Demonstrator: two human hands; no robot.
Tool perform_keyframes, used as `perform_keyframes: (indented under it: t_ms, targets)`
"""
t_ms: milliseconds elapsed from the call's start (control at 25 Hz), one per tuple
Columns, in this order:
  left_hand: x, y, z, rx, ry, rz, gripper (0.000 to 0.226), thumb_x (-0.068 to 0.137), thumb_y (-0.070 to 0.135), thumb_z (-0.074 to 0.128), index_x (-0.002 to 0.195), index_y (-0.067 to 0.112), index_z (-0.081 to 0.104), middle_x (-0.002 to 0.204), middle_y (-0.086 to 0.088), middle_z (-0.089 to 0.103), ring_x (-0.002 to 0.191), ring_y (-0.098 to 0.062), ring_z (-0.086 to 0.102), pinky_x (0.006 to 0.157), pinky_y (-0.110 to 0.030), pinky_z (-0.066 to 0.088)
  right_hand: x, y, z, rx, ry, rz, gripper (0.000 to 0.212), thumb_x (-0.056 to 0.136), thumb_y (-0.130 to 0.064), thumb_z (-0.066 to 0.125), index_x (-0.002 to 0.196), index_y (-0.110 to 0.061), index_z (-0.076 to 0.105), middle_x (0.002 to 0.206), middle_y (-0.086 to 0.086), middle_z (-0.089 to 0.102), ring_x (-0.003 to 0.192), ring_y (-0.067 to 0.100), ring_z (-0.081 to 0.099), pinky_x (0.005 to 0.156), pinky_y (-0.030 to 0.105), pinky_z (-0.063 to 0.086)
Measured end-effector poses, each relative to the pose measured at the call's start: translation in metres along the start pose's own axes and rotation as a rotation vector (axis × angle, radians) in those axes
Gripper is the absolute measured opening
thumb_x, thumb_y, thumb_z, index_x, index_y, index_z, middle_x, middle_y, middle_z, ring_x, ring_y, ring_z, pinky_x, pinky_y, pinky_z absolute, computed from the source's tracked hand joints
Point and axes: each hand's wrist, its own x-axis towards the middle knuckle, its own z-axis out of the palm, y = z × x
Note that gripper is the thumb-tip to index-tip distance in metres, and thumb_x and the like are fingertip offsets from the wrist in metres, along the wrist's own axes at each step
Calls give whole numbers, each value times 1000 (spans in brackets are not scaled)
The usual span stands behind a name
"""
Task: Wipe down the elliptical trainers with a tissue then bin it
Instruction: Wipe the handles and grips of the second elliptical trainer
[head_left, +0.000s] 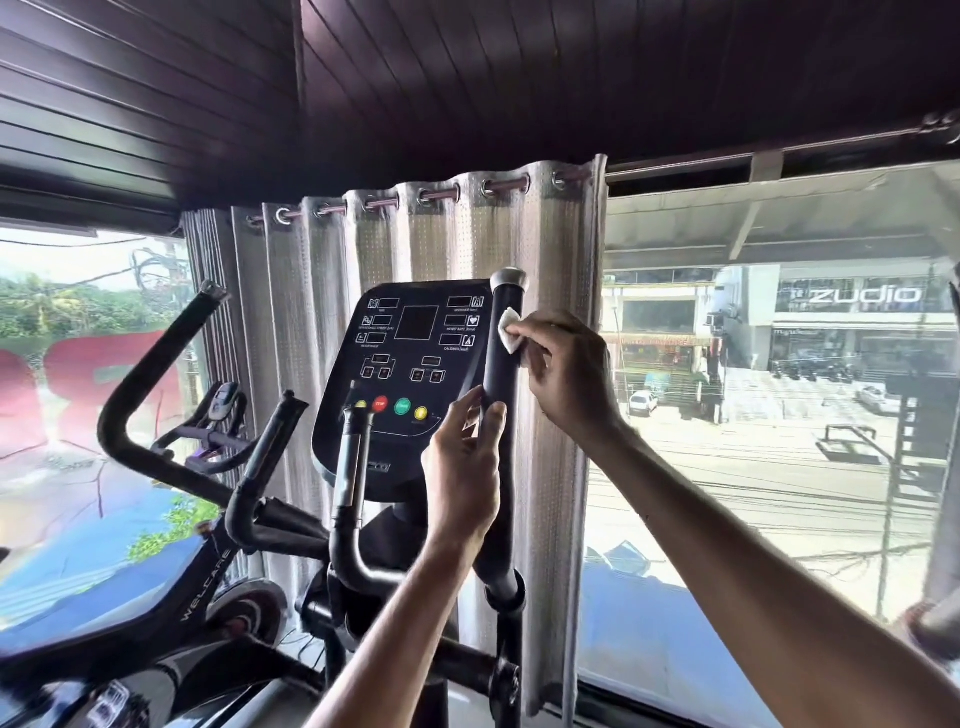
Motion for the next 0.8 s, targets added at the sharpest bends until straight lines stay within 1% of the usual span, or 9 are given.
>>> perform_keyframes:
  t_ms: [120, 200, 320, 400, 480, 600, 640, 720, 800]
  targets:
    - [1, 0, 1, -5, 4, 3, 27, 99, 31, 69, 124, 21, 73, 114, 8, 76, 106, -7, 72, 98, -37, 56, 7, 6, -7, -34, -78, -99, 21, 87, 5, 67, 103, -4, 77, 97, 7, 70, 84, 20, 68, 78, 24, 53]
    - [0, 0, 2, -9, 11, 1, 26, 99, 30, 69, 123, 21, 73, 113, 9, 77, 101, -5, 72, 96, -36, 57, 25, 6, -3, -58, -62, -42, 18, 86, 3, 70, 100, -4, 79, 94, 8, 70, 84, 23, 69, 78, 30, 57]
    - [2, 0, 0, -27, 4, -23, 25, 98, 30, 71, 121, 22, 74, 111, 10, 76, 102, -4, 72, 97, -34, 57, 43, 1, -3, -118, -221, -206, 14, 86, 3, 69, 93, -4, 79, 95, 10, 70, 97, 27, 69, 83, 36, 57]
    - [3, 0, -1, -44, -14, -42, 29, 97, 31, 71, 123, 18, 73, 114, 6, 76, 106, -7, 71, 99, -34, 56, 53, 4, -11, -120, -310, -211, 16, 86, 4, 69, 98, -3, 79, 97, 12, 70, 101, 27, 69, 86, 39, 59]
    - [4, 1, -2, -26, -49, -68, 37, 97, 39, 70, 125, 16, 72, 114, 3, 76, 107, -11, 71, 102, -37, 54, 59, 7, -17, -149, -328, -185, 18, 86, 4, 70, 101, -2, 78, 99, 15, 71, 100, 29, 70, 84, 44, 61]
    - [4, -1, -4, 27, -91, -76, 31, 98, 44, 67, 118, 20, 73, 102, 6, 77, 98, -15, 73, 94, -40, 56, 57, 4, -17, -128, -424, -280, 16, 90, -6, 70, 103, -6, 78, 103, 12, 70, 112, 27, 67, 87, 45, 60]
    - [3, -1, -4, 35, -85, -74, 26, 99, 42, 66, 114, 21, 73, 98, 8, 77, 93, -12, 72, 89, -36, 56, 55, 0, -20, -114, -424, -242, 16, 91, -15, 71, 104, -8, 78, 104, 11, 70, 111, 24, 67, 88, 43, 60]
    - [1, 1, -3, 42, -74, -74, 18, 100, 37, 66, 111, 24, 73, 92, 13, 75, 85, 0, 68, 81, -22, 50, 51, -4, -23, -125, -372, -151, 24, 90, -28, 74, 105, -10, 78, 105, 10, 70, 96, 17, 69, 85, 37, 59]
    - [-2, 2, -4, 55, -64, -69, 21, 100, 36, 65, 114, 22, 73, 92, 15, 74, 87, -1, 68, 80, -19, 49, 47, -9, -19, -137, -344, -151, 20, 86, -21, 79, 100, -7, 79, 103, 12, 71, 90, 16, 68, 80, 36, 60]
